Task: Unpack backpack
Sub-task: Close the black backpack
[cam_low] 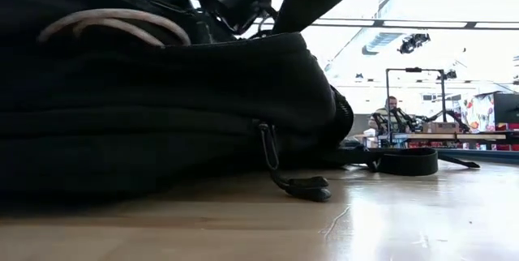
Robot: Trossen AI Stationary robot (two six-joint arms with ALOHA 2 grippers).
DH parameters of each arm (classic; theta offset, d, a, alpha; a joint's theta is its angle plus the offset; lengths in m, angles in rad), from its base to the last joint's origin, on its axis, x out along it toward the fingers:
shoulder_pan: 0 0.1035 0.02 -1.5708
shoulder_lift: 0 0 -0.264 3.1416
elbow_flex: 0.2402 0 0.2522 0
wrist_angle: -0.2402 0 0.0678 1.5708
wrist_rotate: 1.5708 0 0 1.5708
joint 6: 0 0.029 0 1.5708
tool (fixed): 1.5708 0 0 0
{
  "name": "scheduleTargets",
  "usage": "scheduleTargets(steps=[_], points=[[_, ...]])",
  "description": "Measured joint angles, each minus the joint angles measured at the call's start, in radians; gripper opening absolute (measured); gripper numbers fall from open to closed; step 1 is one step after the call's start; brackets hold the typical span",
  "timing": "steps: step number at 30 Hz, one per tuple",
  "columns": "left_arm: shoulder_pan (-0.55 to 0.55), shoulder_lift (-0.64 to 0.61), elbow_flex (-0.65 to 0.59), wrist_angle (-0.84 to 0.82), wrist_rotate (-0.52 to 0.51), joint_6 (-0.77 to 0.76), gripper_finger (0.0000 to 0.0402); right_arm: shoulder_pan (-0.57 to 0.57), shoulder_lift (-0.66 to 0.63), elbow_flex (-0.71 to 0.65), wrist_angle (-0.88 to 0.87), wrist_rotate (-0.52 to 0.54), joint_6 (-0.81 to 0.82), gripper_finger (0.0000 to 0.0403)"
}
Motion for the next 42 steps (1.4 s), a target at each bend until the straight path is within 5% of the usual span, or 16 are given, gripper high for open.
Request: scheduleTargets(steps=[9, 16, 24, 26, 29, 34, 38, 42], points=[[0.087, -0.003, -0.005, -0.078, -0.222, 0.026, 0.0002, 0.093, 0.0, 0.0, 0.025, -0.047, 0.166, 0.0], [0.156, -0.011, -0.008, -0.168, -0.299, 0.017, 0.0, 0.156, 0.0, -0.017, 0.145, 0.067, 0.301, 0.0], [0.073, -0.286, -0.014, -0.354, -0.362, 0.142, 0.0, 0.172, -0.002, -0.112, 0.015, 0.141, 0.527, 0.0], [0.039, -0.39, -0.011, -0.404, -0.288, 0.166, 0.0, 0.168, -0.002, -0.144, 0.012, 0.142, 0.545, 0.0], [0.002, -0.505, -0.011, -0.458, -0.035, 0.163, 0.0007, 0.165, -0.002, -0.178, 0.005, 0.154, 0.549, 0.0], [-0.08, -0.523, -0.01, -0.462, 0.287, 0.105, 0.0048, 0.163, -0.005, -0.182, -0.029, 0.176, 0.541, 0.0], [-0.202, -0.426, -0.008, -0.461, 0.301, 0.273, 0.01, 0.161, -0.019, -0.168, -0.069, 0.18, 0.54, 0.0], [-0.291, -0.316, 0.04, -0.459, 0.182, 0.409, 0.0153, 0.163, -0.038, -0.167, -0.076, 0.186, 0.54, 0.0]])
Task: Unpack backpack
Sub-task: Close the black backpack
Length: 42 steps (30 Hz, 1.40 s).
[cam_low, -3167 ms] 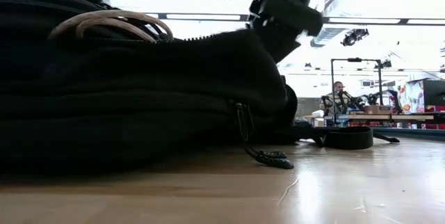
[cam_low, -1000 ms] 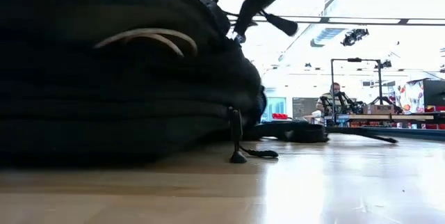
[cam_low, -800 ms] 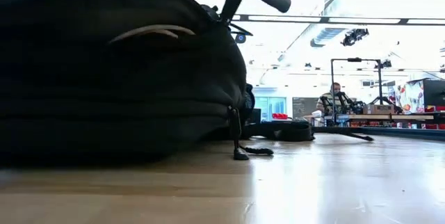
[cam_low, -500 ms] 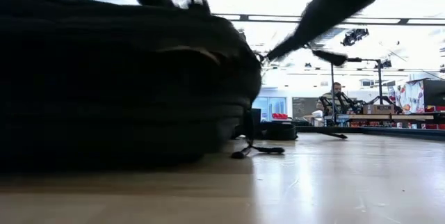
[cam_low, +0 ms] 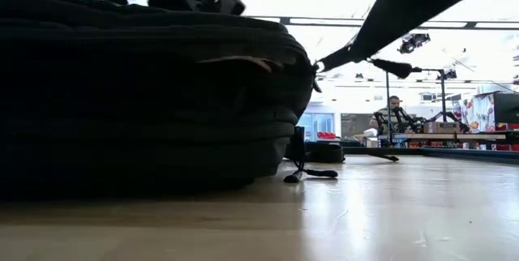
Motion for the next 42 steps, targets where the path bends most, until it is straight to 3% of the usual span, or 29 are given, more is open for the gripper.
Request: scheduleTargets(steps=[6, 16, 20, 24, 25, 31, 34, 42], points=[[-0.079, 0.137, 0.126, -0.001, -0.141, 0.176, 0.0205, -0.001, -0.005, 0.0, 0.0, -0.009, 0.0, 0.0], [-0.065, 0.331, 0.28, -0.027, -0.119, 0.214, 0.0223, -0.001, -0.005, 0.0, 0.027, -0.013, -0.026, 0.0], [-0.039, 0.377, 0.315, -0.027, -0.137, 0.235, 0.0171, -0.001, -0.005, 0.0, 0.038, -0.014, -0.027, 0.0], [-0.01, 0.385, 0.341, -0.038, -0.211, 0.256, 0.0036, 0.012, -0.005, 0.0, 0.065, -0.039, 0.001, 0.0001], [0.003, 0.385, 0.345, -0.041, -0.238, 0.248, 0.0021, 0.022, -0.005, 0.001, 0.068, -0.041, 0.01, 0.0001], [0.052, 0.356, 0.346, -0.162, -0.441, 0.239, 0.0004, 0.093, -0.005, 0.001, 0.119, -0.036, 0.064, 0.0001], [0.07, 0.331, 0.345, -0.237, -0.429, 0.193, 0.0002, 0.131, 0.003, 0.001, 0.14, 0.006, 0.079, 0.0001], [0.007, 0.253, 0.345, -0.292, -0.369, 0.159, 0.0001, 0.125, 0.007, -0.029, -0.046, 0.213, 0.176, 0.0007]])
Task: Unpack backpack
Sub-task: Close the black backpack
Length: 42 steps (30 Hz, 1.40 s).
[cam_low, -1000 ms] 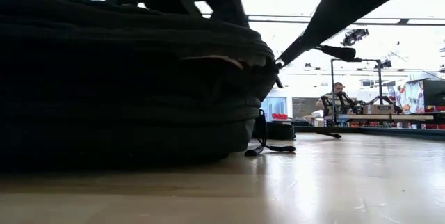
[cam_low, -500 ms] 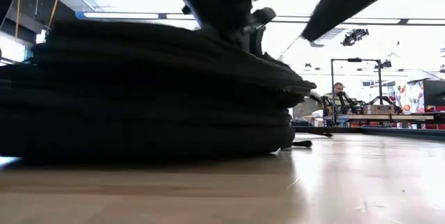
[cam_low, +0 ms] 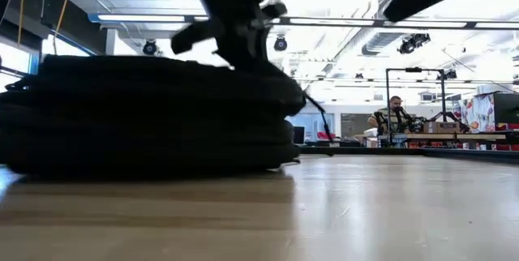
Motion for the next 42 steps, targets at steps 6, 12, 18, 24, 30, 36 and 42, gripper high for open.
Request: scheduleTargets(steps=[6, 12, 18, 24, 30, 36, 42], points=[[-0.052, -0.046, 0.0, -0.009, 0.007, -0.026, 0.0, -0.084, 0.001, -0.092, 0.048, 0.012, -0.022, 0.008], [-0.065, -0.054, 0.001, -0.013, 0.007, -0.045, 0.0, -0.135, 0.002, -0.126, 0.307, 0.027, -0.324, 0.0193], [-0.067, -0.054, 0.001, -0.015, 0.007, -0.05, 0.0, -0.192, 0.002, -0.126, 0.364, 0.055, -0.397, 0.0245], [-0.071, -0.054, 0.001, -0.017, 0.006, -0.053, 0.0, -0.27, 0.002, -0.126, 0.36, -0.049, -0.382, 0.0203], [-0.072, -0.054, 0.001, -0.032, 0.014, -0.076, 0.0, -0.291, 0.002, -0.126, 0.349, -0.128, -0.367, 0.0065], [-0.067, -0.057, -0.02, -0.028, 0.022, -0.091, 0.0, -0.248, 0.002, -0.079, 0.225, -0.141, -0.288, 0.0003], [-0.025, -0.057, -0.111, 0.112, 0.001, -0.104, 0.0, -0.214, 0.002, -0.051, 0.239, -0.194, -0.277, 0.0001]])
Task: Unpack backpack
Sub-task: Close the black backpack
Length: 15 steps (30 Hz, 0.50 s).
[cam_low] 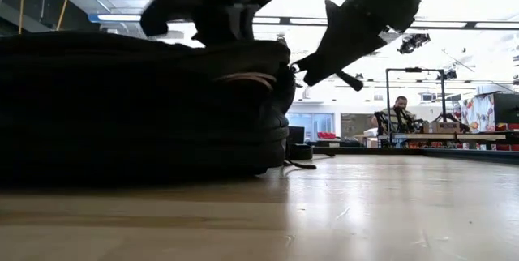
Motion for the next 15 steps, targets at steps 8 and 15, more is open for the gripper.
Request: scheduleTargets(steps=[8, 15], points=[[0.058, -0.005, -0.005, 0.152, -0.078, 0.07, 0.0, -0.008, 0.04, -0.008, 0.086, -0.035, -0.01, 0.0001], [0.092, -0.01, 0.008, 0.092, -0.095, 0.079, 0.0005, 0.026, 0.037, 0.022, 0.059, 0.008, -0.054, 0.0001]])
